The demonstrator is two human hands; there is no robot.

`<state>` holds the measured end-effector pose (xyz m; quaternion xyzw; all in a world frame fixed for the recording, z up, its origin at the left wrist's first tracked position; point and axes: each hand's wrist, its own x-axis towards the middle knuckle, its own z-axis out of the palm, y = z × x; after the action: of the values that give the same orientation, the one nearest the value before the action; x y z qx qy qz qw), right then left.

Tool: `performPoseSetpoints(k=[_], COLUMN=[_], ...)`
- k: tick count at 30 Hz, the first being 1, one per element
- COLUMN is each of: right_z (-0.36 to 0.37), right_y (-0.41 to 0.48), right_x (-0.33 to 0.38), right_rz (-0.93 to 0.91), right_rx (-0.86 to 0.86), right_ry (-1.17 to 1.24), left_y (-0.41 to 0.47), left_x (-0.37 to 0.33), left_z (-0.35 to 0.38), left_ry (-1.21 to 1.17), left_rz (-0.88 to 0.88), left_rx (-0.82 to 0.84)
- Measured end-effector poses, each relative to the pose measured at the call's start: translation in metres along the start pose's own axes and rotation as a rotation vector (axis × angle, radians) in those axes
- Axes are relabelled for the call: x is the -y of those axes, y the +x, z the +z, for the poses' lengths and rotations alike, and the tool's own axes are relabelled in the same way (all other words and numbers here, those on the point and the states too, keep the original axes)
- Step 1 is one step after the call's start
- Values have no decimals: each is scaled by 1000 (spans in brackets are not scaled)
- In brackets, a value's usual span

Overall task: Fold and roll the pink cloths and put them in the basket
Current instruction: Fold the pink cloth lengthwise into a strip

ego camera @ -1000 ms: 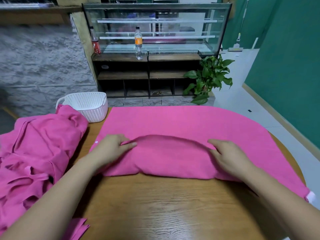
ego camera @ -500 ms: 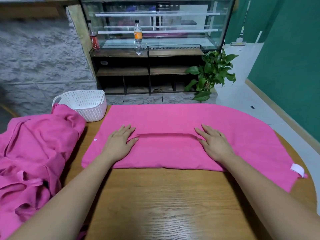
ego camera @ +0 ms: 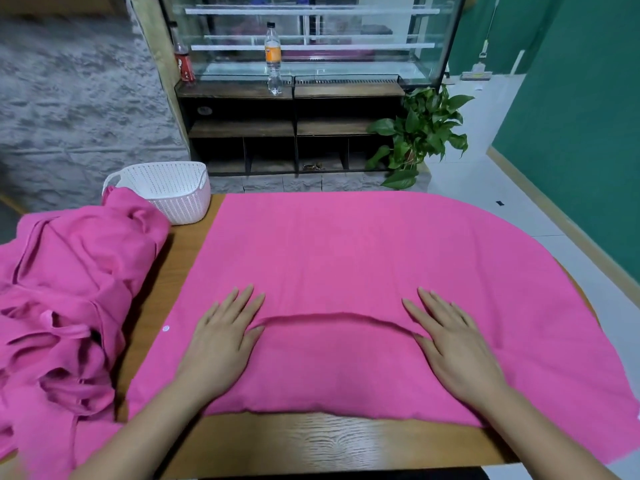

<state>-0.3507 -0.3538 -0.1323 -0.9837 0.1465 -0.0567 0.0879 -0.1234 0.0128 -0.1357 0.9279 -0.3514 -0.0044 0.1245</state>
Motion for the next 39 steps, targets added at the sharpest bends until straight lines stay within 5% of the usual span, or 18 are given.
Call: performPoseSetpoints(k=[6,13,20,39], right_z=[0,-33,-12,1], right_y=[-22,74,157,24], right_x=[3,6,0,16], right_rz=[-7,26,99,111], right_rx=[-33,-186,28,-33], right_ry=[28,13,-60,21], left_y=[-24,73,141,25], left_x=[1,9,37,17], left_z=[-4,-33,-11,-3], left_ry=[-107,-235,-55,23], left_rz=[30,12,-87,-25], left_rx=[-8,-170,-47,-27])
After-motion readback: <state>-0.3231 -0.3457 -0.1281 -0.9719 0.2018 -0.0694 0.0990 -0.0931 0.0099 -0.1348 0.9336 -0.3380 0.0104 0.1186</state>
